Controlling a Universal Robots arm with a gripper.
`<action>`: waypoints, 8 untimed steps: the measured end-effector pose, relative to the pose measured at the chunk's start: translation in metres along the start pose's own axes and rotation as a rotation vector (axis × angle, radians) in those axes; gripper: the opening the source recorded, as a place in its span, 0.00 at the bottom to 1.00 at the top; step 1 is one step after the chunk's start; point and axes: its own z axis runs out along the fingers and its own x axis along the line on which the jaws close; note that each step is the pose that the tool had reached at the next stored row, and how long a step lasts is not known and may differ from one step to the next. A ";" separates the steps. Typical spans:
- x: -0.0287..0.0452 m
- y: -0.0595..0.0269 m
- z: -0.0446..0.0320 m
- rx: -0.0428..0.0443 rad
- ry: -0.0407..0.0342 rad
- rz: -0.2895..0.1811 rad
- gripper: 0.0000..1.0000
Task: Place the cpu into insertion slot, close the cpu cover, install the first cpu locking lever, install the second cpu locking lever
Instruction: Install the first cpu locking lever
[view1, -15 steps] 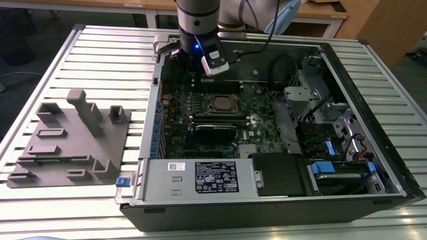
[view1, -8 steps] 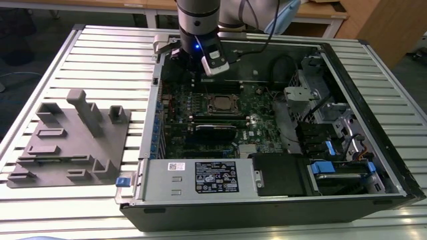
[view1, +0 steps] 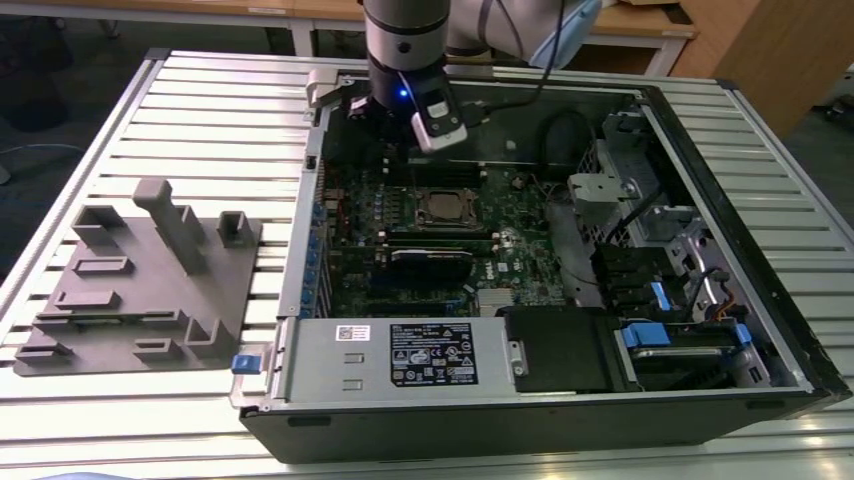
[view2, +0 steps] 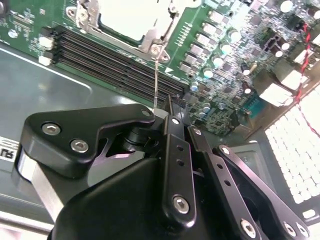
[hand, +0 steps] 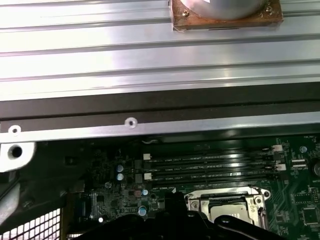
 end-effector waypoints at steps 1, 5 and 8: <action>-0.0023 0.0002 0.0001 0.0000 0.0000 0.000 0.11; -0.0126 0.0010 0.0006 0.0001 0.0000 0.000 0.11; -0.0201 0.0016 0.0011 0.0001 -0.0001 0.000 0.11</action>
